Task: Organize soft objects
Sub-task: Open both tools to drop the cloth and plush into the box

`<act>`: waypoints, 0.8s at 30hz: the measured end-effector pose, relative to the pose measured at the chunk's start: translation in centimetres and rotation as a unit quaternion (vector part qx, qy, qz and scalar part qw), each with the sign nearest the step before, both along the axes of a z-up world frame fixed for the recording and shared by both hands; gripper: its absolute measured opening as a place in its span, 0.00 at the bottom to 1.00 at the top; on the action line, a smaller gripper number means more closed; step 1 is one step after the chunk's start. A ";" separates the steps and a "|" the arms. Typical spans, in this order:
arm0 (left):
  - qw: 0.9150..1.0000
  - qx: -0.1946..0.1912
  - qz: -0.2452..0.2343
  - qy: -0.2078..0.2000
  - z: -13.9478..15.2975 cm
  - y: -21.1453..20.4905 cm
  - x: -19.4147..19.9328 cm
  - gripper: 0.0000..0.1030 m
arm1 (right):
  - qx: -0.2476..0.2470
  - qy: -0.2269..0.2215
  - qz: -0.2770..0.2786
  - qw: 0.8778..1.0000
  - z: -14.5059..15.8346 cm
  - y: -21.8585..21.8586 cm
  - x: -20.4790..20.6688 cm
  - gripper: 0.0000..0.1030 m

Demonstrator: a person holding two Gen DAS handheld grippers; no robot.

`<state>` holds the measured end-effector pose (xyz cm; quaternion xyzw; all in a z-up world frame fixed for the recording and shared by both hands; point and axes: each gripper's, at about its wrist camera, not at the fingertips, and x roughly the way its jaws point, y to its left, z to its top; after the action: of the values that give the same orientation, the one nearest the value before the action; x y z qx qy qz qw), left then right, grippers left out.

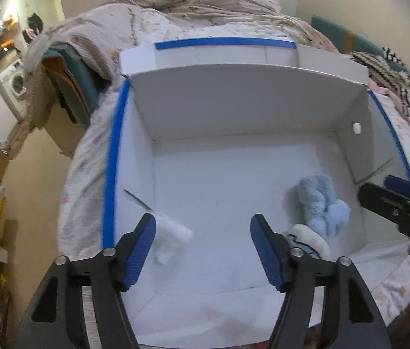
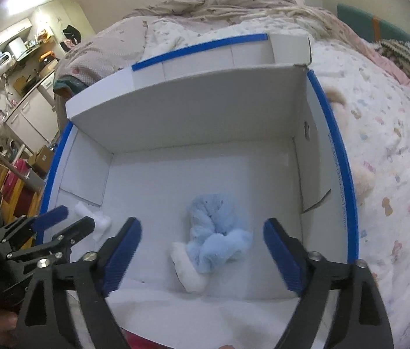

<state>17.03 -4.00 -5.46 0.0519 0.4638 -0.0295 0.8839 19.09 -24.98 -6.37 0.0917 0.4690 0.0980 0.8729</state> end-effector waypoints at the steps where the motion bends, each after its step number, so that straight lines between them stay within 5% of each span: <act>1: 1.000 0.012 0.005 -0.003 0.0 0.0 0.0 0.63 | -0.001 -0.003 -0.002 1.000 0.0 -0.1 0.0 0.99; 24: 0.996 0.017 0.049 -0.067 4.0 2.4 -3.6 0.65 | 0.007 -0.021 -0.023 0.999 0.7 -0.6 -1.7 1.00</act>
<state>13.41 -1.58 -1.50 0.0458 0.4058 0.0258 0.9124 17.36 -25.55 -5.65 0.1066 0.4476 0.0833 0.8839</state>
